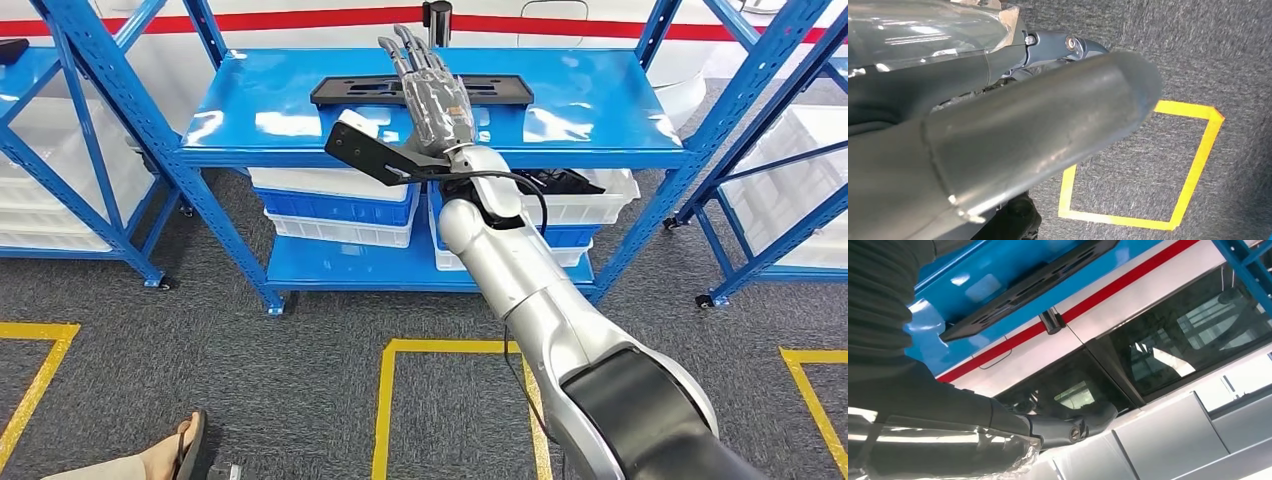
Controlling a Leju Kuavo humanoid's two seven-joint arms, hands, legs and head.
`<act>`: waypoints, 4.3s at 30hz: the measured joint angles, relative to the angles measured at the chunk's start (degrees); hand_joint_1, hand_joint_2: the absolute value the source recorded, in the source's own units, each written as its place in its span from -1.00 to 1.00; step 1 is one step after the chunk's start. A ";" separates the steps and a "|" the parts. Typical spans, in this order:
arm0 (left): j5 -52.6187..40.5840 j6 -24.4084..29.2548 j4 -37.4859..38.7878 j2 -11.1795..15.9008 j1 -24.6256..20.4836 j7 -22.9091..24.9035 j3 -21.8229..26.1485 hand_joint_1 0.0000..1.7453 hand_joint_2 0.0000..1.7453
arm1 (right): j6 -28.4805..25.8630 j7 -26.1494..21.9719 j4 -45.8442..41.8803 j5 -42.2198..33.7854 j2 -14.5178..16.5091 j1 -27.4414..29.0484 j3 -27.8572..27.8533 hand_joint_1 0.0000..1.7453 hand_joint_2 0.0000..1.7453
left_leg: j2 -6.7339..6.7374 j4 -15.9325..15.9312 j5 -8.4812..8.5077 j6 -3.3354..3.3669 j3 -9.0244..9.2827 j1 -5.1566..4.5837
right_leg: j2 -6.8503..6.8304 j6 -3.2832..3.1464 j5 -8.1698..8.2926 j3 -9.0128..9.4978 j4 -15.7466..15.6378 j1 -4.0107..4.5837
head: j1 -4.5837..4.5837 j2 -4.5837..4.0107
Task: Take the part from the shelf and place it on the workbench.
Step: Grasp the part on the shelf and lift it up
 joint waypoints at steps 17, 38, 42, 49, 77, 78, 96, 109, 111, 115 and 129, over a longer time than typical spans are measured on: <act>0.40 -0.47 0.02 0.30 0.42 1.13 1.34 -1.00 -1.00 | -0.16 -1.46 3.29 -1.11 1.35 -1.55 0.04 -1.00 1.00 | 1.34 -1.70 3.60 1.52 -1.80 0.51 | -0.14 0.62 -4.65 -1.71 6.30 0.59 | -0.14 0.00; -2.60 -0.73 0.03 0.67 0.58 4.24 0.95 -1.00 -1.00 | -0.35 -0.75 4.98 -1.73 0.88 -1.17 0.11 -1.00 1.00 | 1.41 9.85 0.58 -1.96 -8.31 1.40 | 0.14 -1.46 -2.10 2.96 -0.65 0.04 | -0.23 0.00; -2.60 -1.01 0.06 0.80 0.51 4.33 0.93 -1.00 -1.00 | -0.45 -0.75 5.00 -1.80 0.89 -1.33 0.11 -1.00 1.00 | 1.72 -0.90 4.48 -1.23 -3.12 0.99 | 0.13 -0.06 -3.46 4.45 -0.87 0.45 | -0.23 0.00; -2.60 -1.15 0.06 0.87 0.53 4.53 0.94 -1.00 -1.00 | -1.02 -0.83 5.03 -1.92 0.83 -1.29 0.20 -1.00 1.00 | 1.20 -1.80 3.07 1.88 -0.99 0.55 | 0.09 0.56 -6.15 -3.72 12.82 0.64 | 0.04 0.00; -6.09 -2.02 0.04 1.51 0.49 6.59 -0.83 -1.00 -1.00 | -3.13 -2.39 6.29 -1.02 0.90 -0.18 0.30 -1.00 1.00 | 1.37 -3.69 5.18 1.28 -0.81 0.88 | 0.51 0.07 -3.72 4.78 1.98 1.36 | 0.12 0.00; -6.40 -2.13 0.04 1.51 0.47 6.68 -0.86 -1.00 -1.00 | -3.17 -2.38 6.16 -0.65 0.64 0.24 0.31 -1.00 1.00 | 1.37 -3.81 5.05 1.58 -0.38 0.90 | 0.49 -0.03 -4.44 2.90 5.05 1.20 | 0.14 0.00; -10.23 -4.06 0.03 1.42 0.53 8.03 -2.61 -1.00 -1.00 | -1.50 2.83 -10.94 3.00 -9.21 13.51 -0.72 -1.00 1.00 | 1.45 13.88 -5.52 -1.56 -6.20 1.42 | 0.16 -2.17 0.13 1.06 -0.91 0.67 | -0.25 0.00; -10.49 -4.21 -0.01 1.70 0.52 7.95 -2.97 -1.00 -1.00 | -0.79 2.98 -17.61 2.51 -13.31 17.63 -2.89 -1.00 1.00 | 0.69 -5.11 4.66 4.38 1.68 -0.95 | 0.72 0.04 -4.06 2.12 6.25 1.73 | 0.32 0.00; -10.42 -4.13 0.00 1.53 0.51 7.96 -3.07 -1.00 -1.00 | -0.46 2.80 -18.26 2.27 -14.27 18.82 -3.47 -1.00 1.00 | 0.55 -5.09 4.20 4.04 2.21 -0.65 | 0.72 0.15 -6.67 -2.54 12.94 1.26 | 0.38 0.00; -9.55 -1.88 0.02 1.43 0.89 8.05 -2.98 -1.00 -1.00 | 0.07 1.30 -21.39 1.22 -15.68 22.83 -4.32 -1.00 1.00 | 0.18 -4.51 2.39 2.43 3.42 0.36 | 0.50 2.86 -3.70 -4.12 7.83 -0.35 | 0.42 0.00; -6.33 7.27 0.08 2.46 3.39 10.39 2.98 -1.00 -1.00 | 4.16 -1.51 -39.70 -2.51 -17.46 32.90 -2.68 -1.00 1.00 | 1.31 13.53 -5.80 -1.04 -7.00 1.02 | -0.05 -1.59 0.07 0.41 -0.36 0.39 | 0.20 0.00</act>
